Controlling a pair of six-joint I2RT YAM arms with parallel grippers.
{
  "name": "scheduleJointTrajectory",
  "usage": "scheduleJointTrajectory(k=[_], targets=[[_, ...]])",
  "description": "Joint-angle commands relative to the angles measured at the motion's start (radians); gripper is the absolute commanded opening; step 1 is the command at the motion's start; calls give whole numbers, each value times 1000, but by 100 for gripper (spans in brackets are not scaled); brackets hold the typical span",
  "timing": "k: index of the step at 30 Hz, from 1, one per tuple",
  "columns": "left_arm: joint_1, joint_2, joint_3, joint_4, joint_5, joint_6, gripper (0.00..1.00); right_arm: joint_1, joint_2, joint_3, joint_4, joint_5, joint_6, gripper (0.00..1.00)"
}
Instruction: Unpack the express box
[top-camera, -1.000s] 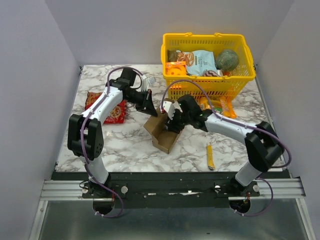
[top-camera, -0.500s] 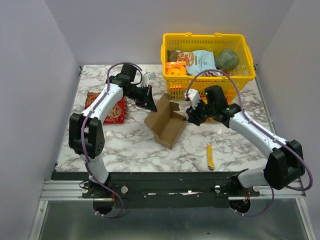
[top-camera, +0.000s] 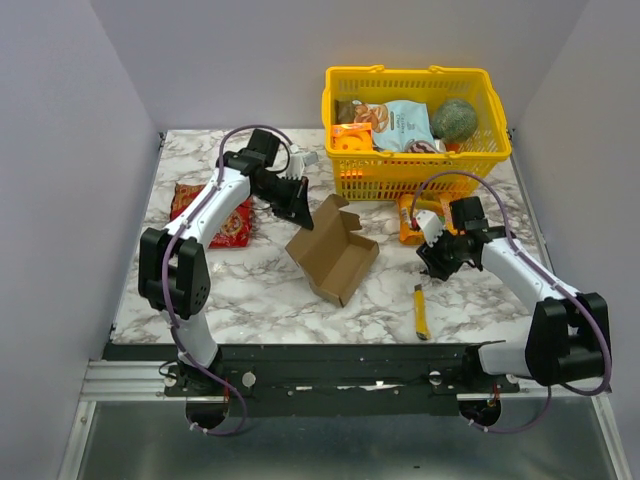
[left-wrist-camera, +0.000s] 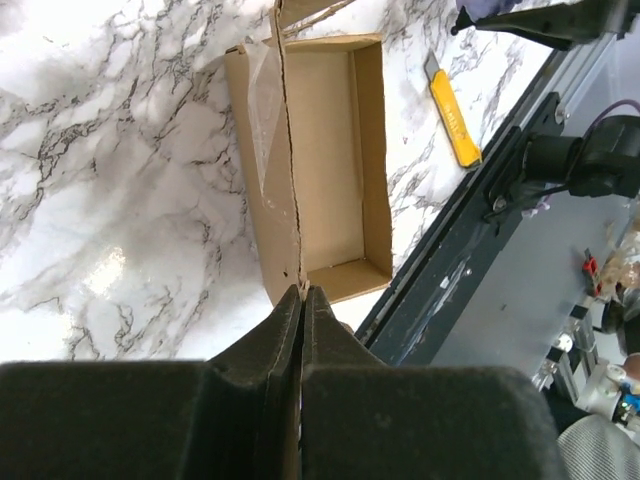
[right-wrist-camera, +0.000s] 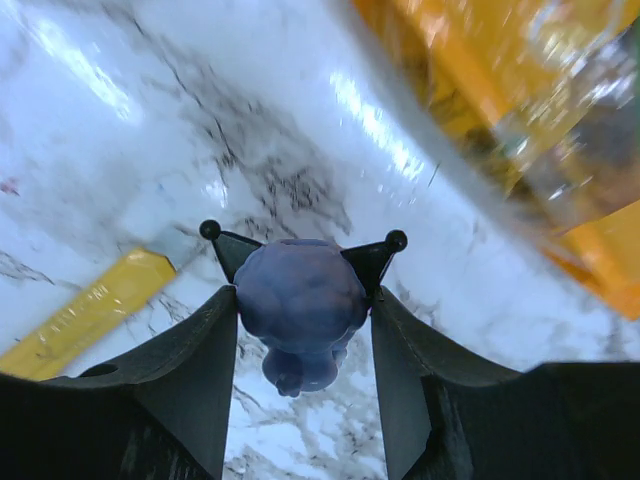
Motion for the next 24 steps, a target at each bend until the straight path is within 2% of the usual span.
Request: scheduleJointTrajectory(k=[1,3,4,6,7,11,12,15,16,18,19,21,23,24], targets=[[-11,-48,-15,-38,-29,45,14,-43,-12,-74,-11,55,-36,48],[-13,-51,-26,-37,-27,40,17,-41,-31,-87,-12,50,-51,59],[-11,-49,-26,-32,-26,37,24,-41,-35,-81,-20,53,-46,63],[-11,-48,-17,-29,-26,39,33,-42,-44,-51,-35,55,-19,94],[-11,-48,-9,-28,-26,42,44,-41,-56,6,-70,38,-14,100],[-13,-48,34,-32,-4,53,67,-43,-76,202,-185,-138,21,100],[-13,-48,52,-35,7,66,98,-42,-78,248,-207,-171,62,100],[-11,-42,110,-58,22,98,99,-43,-73,377,-270,-298,120,100],[-11,-33,141,-101,14,162,99,-43,-71,402,-278,-320,142,100],[-5,-8,234,-132,-77,210,99,-41,-68,462,-261,-309,261,100],[9,-3,262,-141,-123,247,99,-41,-67,478,-226,-273,330,100],[21,-6,320,-141,-247,270,99,-41,-39,571,-215,-81,502,100],[46,-20,324,-115,-311,261,99,-43,-12,636,-230,93,576,100],[53,-23,310,-104,-340,252,99,-42,-6,671,-227,131,623,100]])
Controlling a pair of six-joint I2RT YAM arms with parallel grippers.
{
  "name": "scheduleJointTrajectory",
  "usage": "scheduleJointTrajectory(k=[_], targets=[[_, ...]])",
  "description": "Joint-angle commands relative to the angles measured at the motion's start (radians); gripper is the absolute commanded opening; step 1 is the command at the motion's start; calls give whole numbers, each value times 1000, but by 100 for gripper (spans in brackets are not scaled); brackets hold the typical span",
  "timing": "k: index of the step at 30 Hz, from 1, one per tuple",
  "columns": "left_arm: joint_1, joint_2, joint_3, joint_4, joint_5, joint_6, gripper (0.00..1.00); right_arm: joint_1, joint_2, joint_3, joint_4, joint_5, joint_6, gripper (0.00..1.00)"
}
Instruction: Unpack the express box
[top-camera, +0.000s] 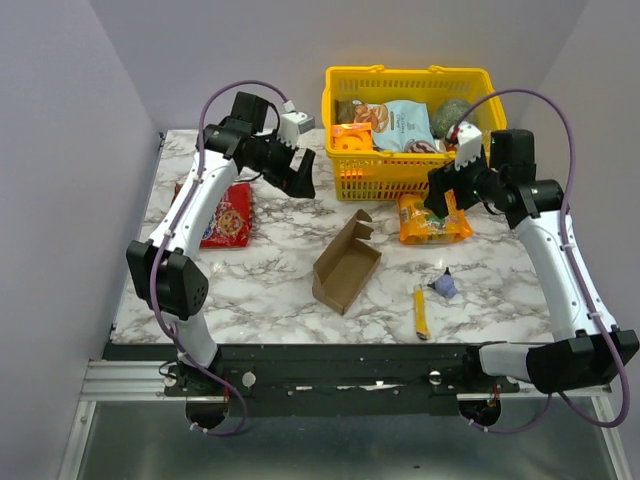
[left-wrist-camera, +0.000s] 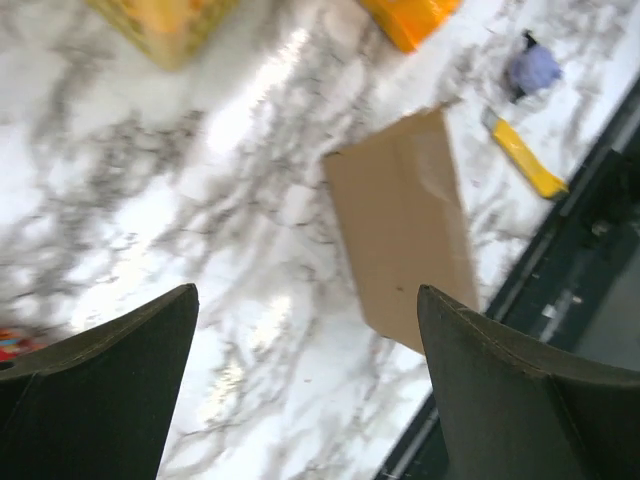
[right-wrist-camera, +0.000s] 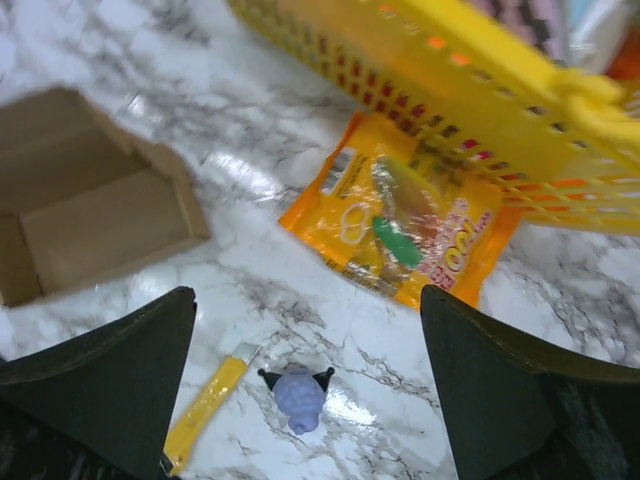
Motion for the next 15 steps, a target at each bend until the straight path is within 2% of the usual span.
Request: scheduleJointTrajectory(k=[1,3,6,9,15], targets=[[53,-23,22,19,-246,33,99,-1,28,128,5,286,285,100],[82,-21,11,33,-262,-26,99,-1,13,124,41,316,279,100],[121,-12,2,32,-199,-68,99,-1,4,98,59,358,300,100],[127,-11,-13,29,-168,-80,99,0,-27,40,65,387,302,100],[127,-14,-59,50,-203,-82,99,0,-68,-19,105,396,267,100]])
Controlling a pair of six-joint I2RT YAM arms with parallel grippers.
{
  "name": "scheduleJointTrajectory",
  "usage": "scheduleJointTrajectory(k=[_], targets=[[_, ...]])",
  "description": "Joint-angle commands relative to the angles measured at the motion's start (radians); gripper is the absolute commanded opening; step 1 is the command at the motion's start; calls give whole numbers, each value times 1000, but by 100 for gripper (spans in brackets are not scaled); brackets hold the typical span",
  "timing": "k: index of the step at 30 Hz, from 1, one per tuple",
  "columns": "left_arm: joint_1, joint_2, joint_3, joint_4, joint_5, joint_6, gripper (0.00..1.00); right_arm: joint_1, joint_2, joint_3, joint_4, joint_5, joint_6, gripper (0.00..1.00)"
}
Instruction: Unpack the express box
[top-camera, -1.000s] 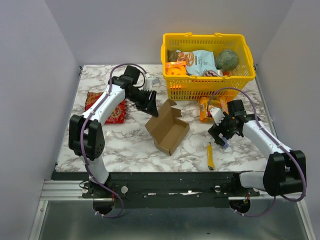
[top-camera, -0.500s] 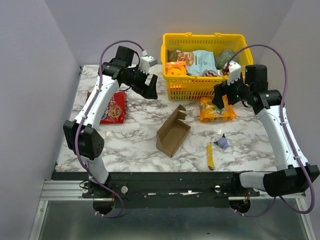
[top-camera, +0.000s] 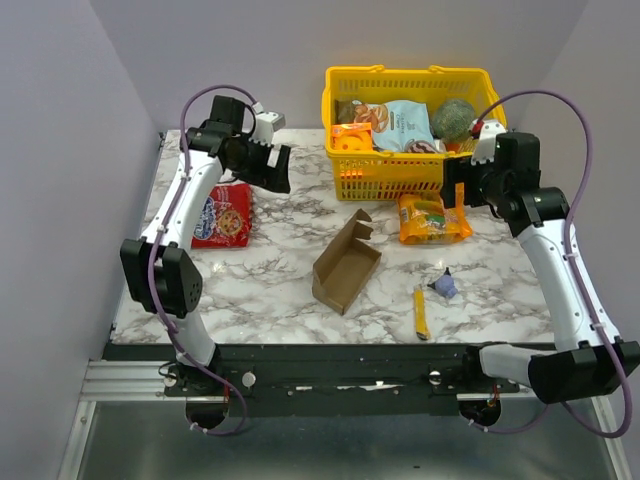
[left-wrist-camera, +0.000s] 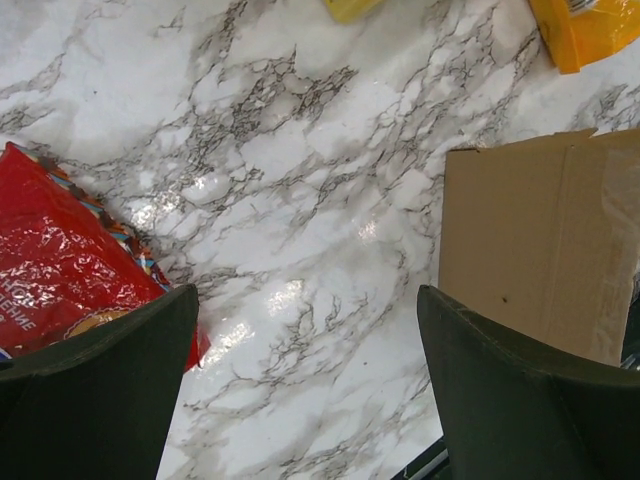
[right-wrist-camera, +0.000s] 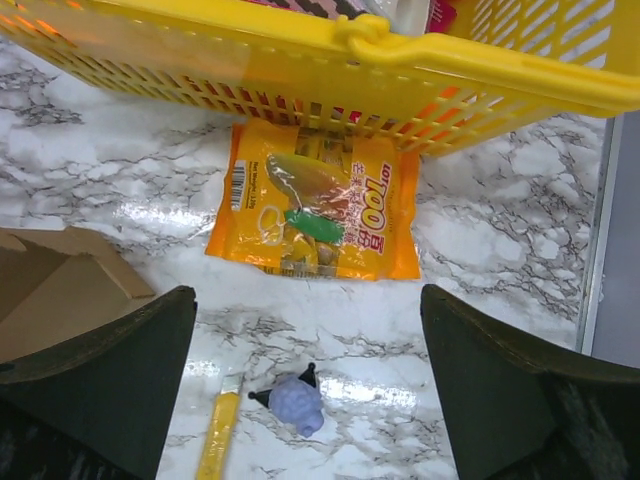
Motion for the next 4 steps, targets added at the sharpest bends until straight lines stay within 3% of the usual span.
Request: scheduleJointTrajectory(k=[1,4], targets=[[-6,3,-20,14,-48,-22,99,1,-34,-13,41,52,-3,100],[-6,11,-4,29,-111,-37,99,1,-22,14,53,55,-1,100]])
